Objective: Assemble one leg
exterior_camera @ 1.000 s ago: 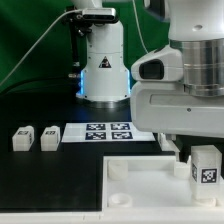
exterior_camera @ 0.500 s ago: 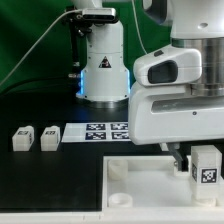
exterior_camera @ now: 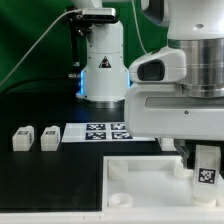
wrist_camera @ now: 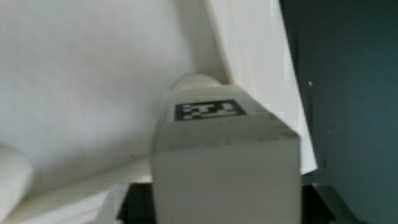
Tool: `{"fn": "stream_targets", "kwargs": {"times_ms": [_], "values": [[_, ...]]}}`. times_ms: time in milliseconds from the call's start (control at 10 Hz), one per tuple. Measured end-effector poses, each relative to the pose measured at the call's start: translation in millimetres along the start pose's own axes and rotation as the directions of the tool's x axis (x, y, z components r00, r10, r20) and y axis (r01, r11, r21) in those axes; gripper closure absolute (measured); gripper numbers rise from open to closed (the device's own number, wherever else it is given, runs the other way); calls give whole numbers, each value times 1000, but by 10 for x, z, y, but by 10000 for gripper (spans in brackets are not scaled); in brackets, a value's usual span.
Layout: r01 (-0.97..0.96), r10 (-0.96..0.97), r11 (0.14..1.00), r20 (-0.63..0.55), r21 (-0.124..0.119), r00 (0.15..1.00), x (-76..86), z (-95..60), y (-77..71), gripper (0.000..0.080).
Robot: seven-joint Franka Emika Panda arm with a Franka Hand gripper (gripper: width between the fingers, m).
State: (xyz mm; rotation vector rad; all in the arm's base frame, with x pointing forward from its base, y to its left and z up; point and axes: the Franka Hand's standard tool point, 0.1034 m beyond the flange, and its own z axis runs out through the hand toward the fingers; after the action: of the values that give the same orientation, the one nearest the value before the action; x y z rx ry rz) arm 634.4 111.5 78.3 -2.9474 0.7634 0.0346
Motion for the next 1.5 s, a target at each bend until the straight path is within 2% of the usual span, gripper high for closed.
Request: {"fn": "stream_targets", "kwargs": {"times_ms": [200, 400, 500, 800, 1000, 1100, 1200, 1300, 1500], "values": [[-306, 306, 952, 9, 13, 952, 3, 4, 33, 501], [-616, 615, 786, 49, 42, 787, -3, 12, 80, 501], [-711, 707, 702, 69, 52, 703, -10, 16, 99, 501], [-901, 892, 433, 126, 33, 434, -52, 19, 84, 501], [-855, 847, 517, 122, 43, 518, -57, 23, 85, 502], [-853, 845, 520, 122, 43, 521, -63, 24, 78, 285], [-742, 736, 668, 95, 53, 670, -88, 25, 53, 285], [-582, 579, 810, 67, 68, 813, -85, 5, 17, 180], [-389, 386, 918, 46, 85, 921, -81, 1, 6, 156]]}}
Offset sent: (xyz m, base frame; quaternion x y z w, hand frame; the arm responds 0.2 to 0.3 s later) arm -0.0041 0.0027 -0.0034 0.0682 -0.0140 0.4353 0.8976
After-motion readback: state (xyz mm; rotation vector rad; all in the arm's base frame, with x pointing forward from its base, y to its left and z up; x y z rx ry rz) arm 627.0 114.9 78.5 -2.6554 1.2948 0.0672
